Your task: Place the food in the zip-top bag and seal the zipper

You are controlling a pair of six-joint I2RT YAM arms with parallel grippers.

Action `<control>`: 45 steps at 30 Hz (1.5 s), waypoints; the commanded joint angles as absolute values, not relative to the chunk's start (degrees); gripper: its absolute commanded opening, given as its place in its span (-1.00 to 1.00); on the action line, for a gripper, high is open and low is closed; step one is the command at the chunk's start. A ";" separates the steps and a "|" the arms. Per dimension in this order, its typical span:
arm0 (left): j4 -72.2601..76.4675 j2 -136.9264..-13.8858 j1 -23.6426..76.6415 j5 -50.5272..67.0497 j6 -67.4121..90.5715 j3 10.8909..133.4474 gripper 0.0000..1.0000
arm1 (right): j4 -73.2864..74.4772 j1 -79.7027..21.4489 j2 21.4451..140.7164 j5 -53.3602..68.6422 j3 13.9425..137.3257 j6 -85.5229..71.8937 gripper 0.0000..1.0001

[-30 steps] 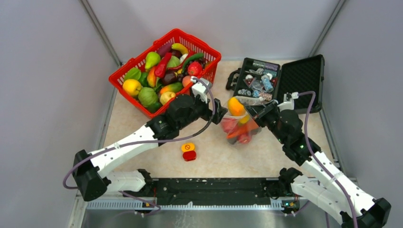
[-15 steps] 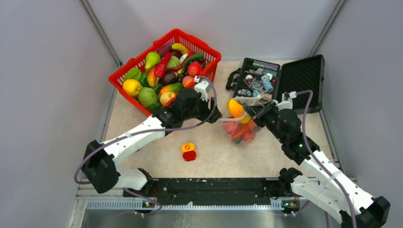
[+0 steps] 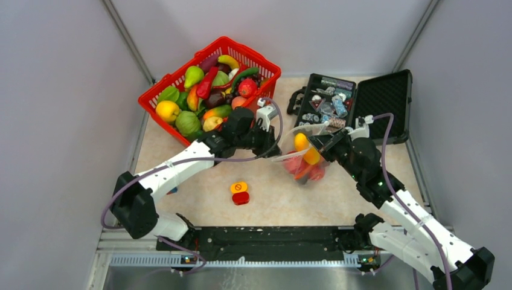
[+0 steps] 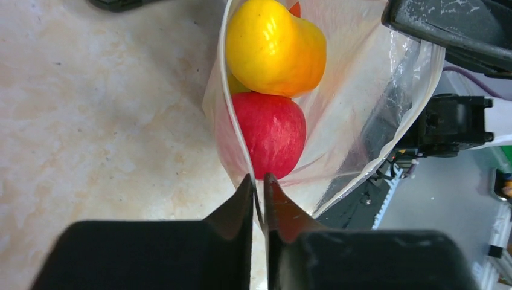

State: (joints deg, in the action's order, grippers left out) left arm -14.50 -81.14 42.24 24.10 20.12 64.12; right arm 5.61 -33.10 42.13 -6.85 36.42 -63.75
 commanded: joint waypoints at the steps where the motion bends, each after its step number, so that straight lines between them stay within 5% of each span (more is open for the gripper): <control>1: -15.83 -81.06 41.84 26.19 18.03 67.60 -0.91 | 3.84 -32.52 41.25 -7.55 38.65 -62.26 -0.98; 14: -22.82 -74.97 41.84 26.03 12.50 78.17 -1.00 | 4.68 -32.52 37.42 -3.87 40.91 -50.27 -0.89; 16: -27.01 -75.71 41.84 25.64 10.95 79.77 -1.00 | 5.41 -32.52 36.46 -2.05 40.89 -48.19 -0.75; 21: -33.59 -76.84 41.85 23.35 6.63 79.89 -1.00 | 10.36 -32.52 33.66 -1.64 42.08 -40.23 0.10; 31: -34.86 -74.77 38.34 19.45 3.54 77.61 -0.99 | 23.40 -32.50 36.46 -6.35 51.09 -22.90 0.19; 32: -34.75 -74.57 38.31 20.10 3.66 77.55 -0.87 | 23.41 -32.48 37.52 -4.37 51.22 -21.31 0.19; 34: -35.36 -74.26 38.23 22.21 3.27 77.85 -0.19 | 24.43 -32.43 40.03 -1.99 51.49 -20.89 0.19; 35: -35.68 -74.18 38.23 23.74 3.18 77.87 -0.10 | 25.29 -32.43 41.37 -1.96 51.64 -21.74 0.20; 39: -34.63 -73.92 38.36 29.74 2.25 74.78 0.20 | 25.60 -32.43 43.50 -2.28 49.35 -24.32 0.22; 45: -31.70 -72.05 41.81 29.63 5.06 66.43 0.30 | 29.76 -32.11 44.22 -12.04 46.24 -36.21 0.24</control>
State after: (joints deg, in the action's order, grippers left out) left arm -34.87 -74.61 39.42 27.97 3.33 71.37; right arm 27.14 -32.80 44.42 -6.15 47.20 -28.38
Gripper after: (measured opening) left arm 0.625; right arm 0.619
